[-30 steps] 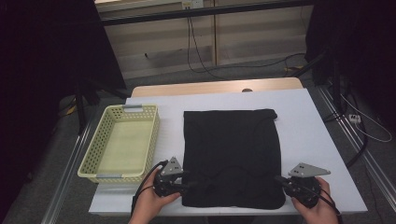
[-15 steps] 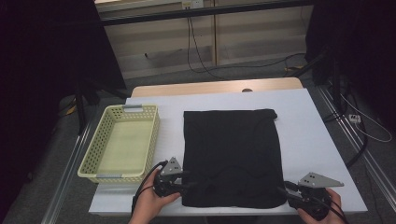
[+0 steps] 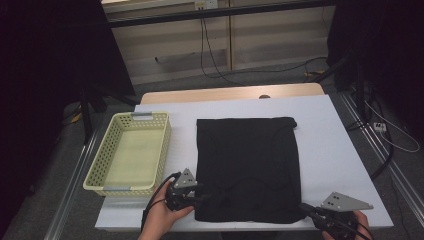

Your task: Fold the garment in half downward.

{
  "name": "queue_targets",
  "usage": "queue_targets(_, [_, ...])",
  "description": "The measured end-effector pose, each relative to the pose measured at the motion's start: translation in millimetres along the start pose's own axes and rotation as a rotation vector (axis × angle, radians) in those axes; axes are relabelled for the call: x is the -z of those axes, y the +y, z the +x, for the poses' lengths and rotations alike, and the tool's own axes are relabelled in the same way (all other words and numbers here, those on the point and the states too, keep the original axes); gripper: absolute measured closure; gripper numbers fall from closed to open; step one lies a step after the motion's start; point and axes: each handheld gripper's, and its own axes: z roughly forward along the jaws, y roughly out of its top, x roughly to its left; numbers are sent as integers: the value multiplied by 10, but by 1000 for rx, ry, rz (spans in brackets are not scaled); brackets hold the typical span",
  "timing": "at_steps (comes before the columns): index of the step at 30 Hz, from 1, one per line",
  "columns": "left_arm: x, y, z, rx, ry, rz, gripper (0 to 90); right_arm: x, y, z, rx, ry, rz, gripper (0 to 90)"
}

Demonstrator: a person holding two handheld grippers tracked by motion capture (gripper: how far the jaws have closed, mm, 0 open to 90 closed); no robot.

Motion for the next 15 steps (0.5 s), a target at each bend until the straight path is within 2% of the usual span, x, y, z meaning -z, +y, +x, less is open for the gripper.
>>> queue_targets(3, [-3,1,-4,4,0,-4,551,69,-12,-27,-27,0,-8,897])
queue_targets(6, [-2,0,-3,4,0,-3,552,52,-18,-48,-22,10,14,900])
queue_targets(8, [0,0,3,2,2,-3,557,88,-14,-38,-14,-8,7,900])
queue_targets(10, [0,-1,12,3,-4,-4,562,144,-15,-49,-11,0,-13,900])
queue_targets(15, [2,-5,11,3,-2,-6,568,303,-117,-76,-12,-25,-26,900])
